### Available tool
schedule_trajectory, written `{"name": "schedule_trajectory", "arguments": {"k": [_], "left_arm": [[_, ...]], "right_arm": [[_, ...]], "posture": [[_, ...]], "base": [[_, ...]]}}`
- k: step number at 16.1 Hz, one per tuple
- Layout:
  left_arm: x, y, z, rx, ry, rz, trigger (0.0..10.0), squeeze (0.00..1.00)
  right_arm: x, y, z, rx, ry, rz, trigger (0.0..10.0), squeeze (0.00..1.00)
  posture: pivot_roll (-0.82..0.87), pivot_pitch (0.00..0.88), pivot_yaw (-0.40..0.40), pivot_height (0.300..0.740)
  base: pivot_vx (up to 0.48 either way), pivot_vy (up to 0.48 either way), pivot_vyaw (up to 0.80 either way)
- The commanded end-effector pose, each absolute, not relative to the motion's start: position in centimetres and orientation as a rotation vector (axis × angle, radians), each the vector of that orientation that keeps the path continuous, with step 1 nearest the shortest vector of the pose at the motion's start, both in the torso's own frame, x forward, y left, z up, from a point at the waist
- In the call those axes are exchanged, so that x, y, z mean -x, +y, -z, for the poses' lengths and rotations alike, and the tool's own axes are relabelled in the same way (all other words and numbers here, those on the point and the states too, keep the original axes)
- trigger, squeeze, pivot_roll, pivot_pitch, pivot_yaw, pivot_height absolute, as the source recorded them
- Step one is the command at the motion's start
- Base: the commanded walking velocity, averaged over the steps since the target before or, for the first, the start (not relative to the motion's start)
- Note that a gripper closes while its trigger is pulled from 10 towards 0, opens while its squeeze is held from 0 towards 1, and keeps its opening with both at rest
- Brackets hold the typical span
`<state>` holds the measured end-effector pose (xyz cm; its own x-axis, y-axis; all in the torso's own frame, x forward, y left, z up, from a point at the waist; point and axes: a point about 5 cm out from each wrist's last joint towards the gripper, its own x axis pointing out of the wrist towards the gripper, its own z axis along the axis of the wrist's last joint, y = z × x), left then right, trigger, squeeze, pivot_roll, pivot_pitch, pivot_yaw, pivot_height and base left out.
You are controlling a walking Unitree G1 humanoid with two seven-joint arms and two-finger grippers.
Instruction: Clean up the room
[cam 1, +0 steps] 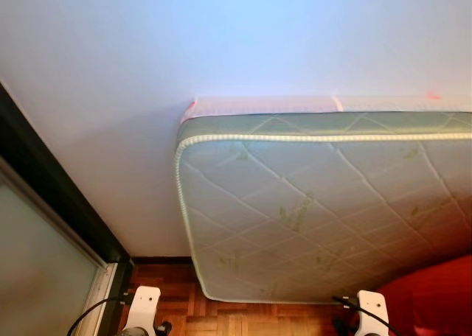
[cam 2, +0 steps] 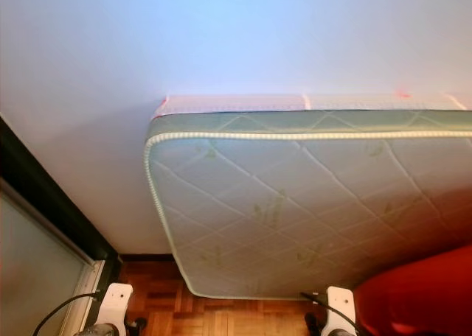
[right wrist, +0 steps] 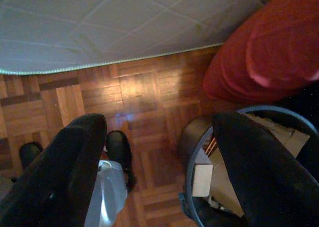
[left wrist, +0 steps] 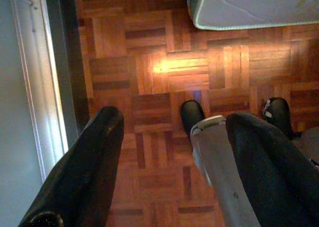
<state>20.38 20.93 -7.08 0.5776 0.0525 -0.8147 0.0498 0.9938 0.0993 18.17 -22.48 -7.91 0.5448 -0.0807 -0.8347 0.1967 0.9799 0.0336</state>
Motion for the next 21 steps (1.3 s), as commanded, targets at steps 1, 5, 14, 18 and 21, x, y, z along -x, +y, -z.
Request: {"name": "schedule_trajectory", "arguments": {"k": [1,5,14,18,21], "left_arm": [[-19.29,21.17,7.63,-0.134,0.996,0.005,10.0,0.0],[-18.84,21.41,7.8,-0.134,1.003,0.003,10.0,0.0],[-18.58,21.41,7.92,-0.13,1.005,-0.001,10.0,0.0],[-18.75,21.19,7.89,-0.131,1.002,0.002,10.0,0.0],[-18.75,21.23,7.88,-0.131,1.002,0.0,10.0,0.0]], "right_arm": [[-18.29,-22.72,7.79,-0.145,0.971,0.18,10.0,0.0],[-18.41,-22.75,7.71,-0.14,0.965,0.175,10.0,0.0],[-18.41,-22.76,7.71,-0.139,0.967,0.173,10.0,0.0],[-18.37,-22.72,7.75,-0.136,0.971,0.17,10.0,0.0],[-18.35,-22.72,7.76,-0.137,0.972,0.169,10.0,0.0]], "posture": [[0.06,0.038,-0.022,0.74],[0.07,0.041,-0.023,0.74],[0.06,0.04,-0.024,0.74],[0.06,0.045,-0.023,0.74],[0.07,0.047,-0.023,0.74]], "base": [[0.0,0.0,0.0],[0.0,0.0,0.0],[-0.156,0.0,0.0],[-0.277,0.0,0.0],[-0.173,0.0,0.0]]}}
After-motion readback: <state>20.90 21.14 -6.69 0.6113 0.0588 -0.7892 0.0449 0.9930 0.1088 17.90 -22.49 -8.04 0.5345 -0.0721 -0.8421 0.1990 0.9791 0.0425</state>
